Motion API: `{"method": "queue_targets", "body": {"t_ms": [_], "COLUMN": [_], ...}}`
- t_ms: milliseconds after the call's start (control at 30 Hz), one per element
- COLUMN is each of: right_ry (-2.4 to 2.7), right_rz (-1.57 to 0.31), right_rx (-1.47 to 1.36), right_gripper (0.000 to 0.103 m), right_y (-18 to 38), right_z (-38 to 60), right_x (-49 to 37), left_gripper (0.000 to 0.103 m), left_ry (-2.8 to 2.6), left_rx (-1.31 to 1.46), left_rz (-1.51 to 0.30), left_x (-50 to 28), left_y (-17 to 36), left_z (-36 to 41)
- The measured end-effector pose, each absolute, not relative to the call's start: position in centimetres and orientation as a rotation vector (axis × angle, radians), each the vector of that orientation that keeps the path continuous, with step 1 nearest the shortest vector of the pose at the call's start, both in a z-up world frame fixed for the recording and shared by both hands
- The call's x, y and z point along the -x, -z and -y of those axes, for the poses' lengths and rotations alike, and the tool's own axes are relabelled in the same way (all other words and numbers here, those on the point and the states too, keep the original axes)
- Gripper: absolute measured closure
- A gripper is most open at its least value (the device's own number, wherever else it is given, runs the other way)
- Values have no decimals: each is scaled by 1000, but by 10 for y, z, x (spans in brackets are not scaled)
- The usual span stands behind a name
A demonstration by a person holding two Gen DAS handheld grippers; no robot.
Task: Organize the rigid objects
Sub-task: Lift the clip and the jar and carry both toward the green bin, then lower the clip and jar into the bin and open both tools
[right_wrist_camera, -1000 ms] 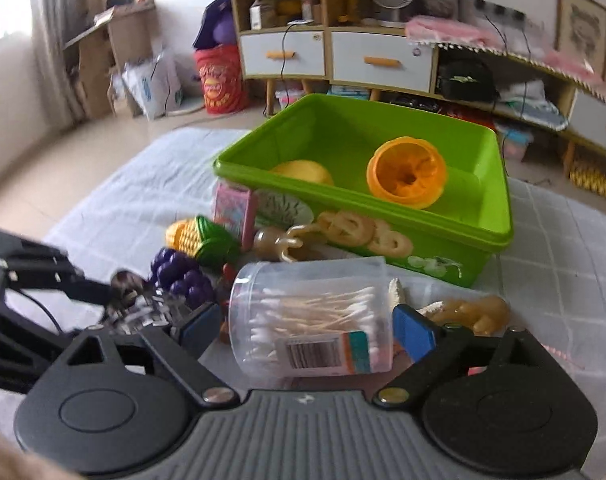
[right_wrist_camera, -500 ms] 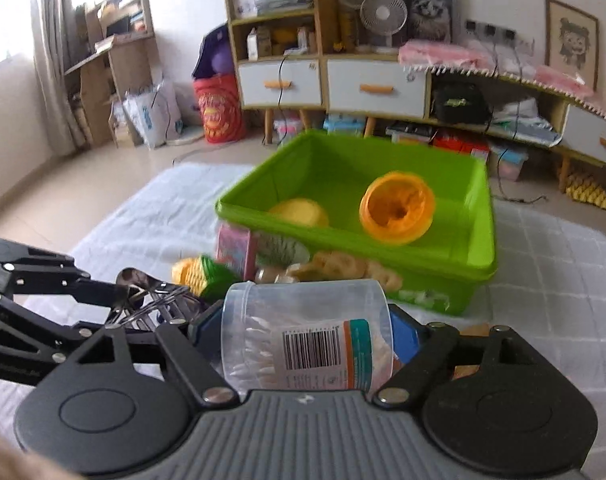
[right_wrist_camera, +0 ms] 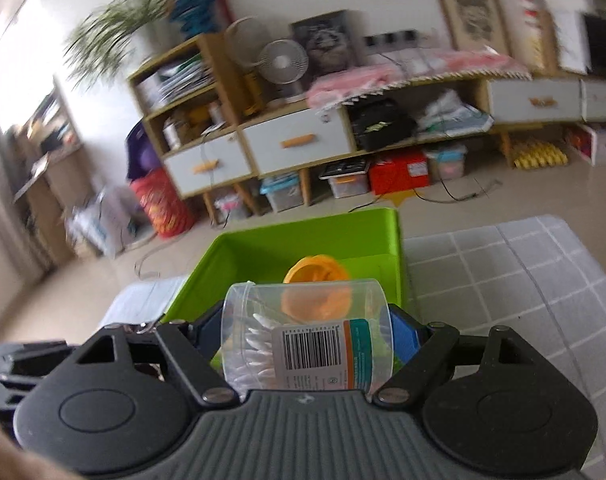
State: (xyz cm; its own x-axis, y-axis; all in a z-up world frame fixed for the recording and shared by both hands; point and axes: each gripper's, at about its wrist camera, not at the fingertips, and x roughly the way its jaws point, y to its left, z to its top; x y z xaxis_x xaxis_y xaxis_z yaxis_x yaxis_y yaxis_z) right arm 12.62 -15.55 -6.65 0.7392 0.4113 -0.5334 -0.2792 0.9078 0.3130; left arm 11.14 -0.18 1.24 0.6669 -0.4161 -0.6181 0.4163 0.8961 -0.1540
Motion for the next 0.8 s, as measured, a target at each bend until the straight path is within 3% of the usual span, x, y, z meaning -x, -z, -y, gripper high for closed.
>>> {"method": "queue_targets", "body": {"t_ms": [333,800], "right_ry": [-321,-307], "right_rz": [-620,-639], "right_rx": [-258,-266], "right_gripper": [40,40], "right_y": [71,82], "right_z": [157,147], "right_x": [-151,-162], "left_gripper": [52,50], "left_ry": [453,434], "left_rx": [-30,-60], "left_rz": [-779,-785], "left_x": [-168,-181], "left_y": [16,32], "left_z": [39,41]}}
